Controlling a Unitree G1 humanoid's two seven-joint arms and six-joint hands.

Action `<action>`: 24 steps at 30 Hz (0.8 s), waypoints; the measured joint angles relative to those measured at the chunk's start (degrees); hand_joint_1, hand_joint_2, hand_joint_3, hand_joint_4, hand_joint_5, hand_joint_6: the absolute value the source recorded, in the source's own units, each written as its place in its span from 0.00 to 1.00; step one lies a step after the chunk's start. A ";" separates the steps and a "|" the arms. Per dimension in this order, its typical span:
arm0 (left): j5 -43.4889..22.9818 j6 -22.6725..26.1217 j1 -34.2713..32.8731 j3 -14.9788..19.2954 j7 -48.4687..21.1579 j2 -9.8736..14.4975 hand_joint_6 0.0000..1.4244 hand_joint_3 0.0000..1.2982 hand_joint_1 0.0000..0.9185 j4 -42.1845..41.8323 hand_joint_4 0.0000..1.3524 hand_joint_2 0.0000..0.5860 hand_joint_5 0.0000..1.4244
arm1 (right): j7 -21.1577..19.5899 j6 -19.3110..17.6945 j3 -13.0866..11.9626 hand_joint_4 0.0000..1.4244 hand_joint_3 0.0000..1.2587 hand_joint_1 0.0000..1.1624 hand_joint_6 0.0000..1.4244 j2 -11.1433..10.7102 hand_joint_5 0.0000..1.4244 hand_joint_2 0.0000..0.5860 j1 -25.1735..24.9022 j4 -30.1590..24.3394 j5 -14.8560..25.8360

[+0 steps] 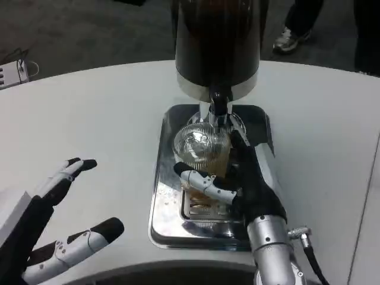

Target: Grasp the cup under the faucet to collect the drink, then remove the cup.

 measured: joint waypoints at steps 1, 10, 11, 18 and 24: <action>-0.01 0.01 0.00 0.03 -0.07 0.02 0.16 0.13 0.00 0.05 0.05 0.14 0.09 | -0.26 0.00 0.12 0.18 0.12 0.74 0.18 0.22 0.24 0.36 -0.03 0.03 -0.05; -0.08 0.01 -0.17 0.09 -0.09 0.07 0.17 0.16 0.00 0.88 0.06 0.14 0.10 | -3.15 0.30 1.22 0.29 0.25 0.78 0.26 1.00 0.32 0.37 -0.05 0.20 -2.55; -0.09 0.01 -0.18 0.09 -0.10 0.08 0.17 0.16 0.00 0.91 0.06 0.14 0.10 | -3.51 0.38 1.38 0.30 0.27 0.79 0.27 1.09 0.34 0.37 -0.05 0.20 -2.83; -0.20 0.01 -0.25 0.11 -0.14 0.15 0.17 0.18 0.00 1.61 0.07 0.14 0.10 | -6.84 1.49 1.60 0.42 0.40 0.80 0.38 2.19 0.46 0.41 -0.03 0.20 -4.73; -0.64 0.00 -0.25 0.22 -0.22 0.46 0.17 0.18 0.00 1.72 0.07 0.14 0.11 | -9.38 1.92 1.86 0.55 0.49 0.81 0.61 2.31 0.62 0.42 0.22 0.20 -5.59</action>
